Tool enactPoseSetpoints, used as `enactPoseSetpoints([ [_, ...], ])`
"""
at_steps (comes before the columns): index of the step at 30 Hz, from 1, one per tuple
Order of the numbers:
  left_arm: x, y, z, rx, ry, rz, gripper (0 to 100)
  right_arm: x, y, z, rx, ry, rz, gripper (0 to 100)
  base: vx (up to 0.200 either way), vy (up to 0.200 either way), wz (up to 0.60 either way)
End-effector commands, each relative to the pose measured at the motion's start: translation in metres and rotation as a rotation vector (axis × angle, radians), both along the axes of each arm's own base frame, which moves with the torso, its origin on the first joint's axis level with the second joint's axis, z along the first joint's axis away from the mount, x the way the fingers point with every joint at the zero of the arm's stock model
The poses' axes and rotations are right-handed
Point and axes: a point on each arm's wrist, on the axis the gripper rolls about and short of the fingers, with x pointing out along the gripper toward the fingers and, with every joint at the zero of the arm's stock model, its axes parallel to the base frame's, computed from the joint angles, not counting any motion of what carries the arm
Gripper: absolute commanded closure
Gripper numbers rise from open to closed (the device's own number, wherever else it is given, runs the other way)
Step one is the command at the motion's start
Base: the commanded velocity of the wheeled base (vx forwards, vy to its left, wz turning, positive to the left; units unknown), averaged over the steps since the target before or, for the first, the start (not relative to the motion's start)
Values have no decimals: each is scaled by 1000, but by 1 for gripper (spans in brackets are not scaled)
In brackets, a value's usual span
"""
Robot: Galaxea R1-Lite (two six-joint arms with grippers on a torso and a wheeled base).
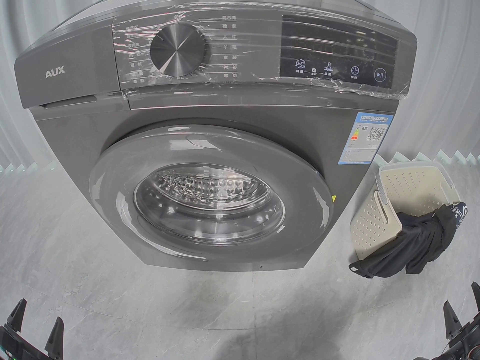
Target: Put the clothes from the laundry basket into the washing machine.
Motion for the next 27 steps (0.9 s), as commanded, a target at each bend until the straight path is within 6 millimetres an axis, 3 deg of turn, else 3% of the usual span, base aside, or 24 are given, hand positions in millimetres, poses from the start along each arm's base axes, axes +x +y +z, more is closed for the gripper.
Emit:
enactPoseSetpoints([
  [1,0,0,-5,-1,1,1,0,0,0,-5,0,1,2,0,0,0,0],
  [14,0,0,-5,1,1,1,0,0,0,-5,0,1,0,0,0,0,0],
  [23,0,0,-5,1,1,1,0,0,0,-5,0,1,2,0,0,200,0],
  [27,0,0,-5,5,1,1,0,0,0,-5,0,1,2,0,0,0,0],
])
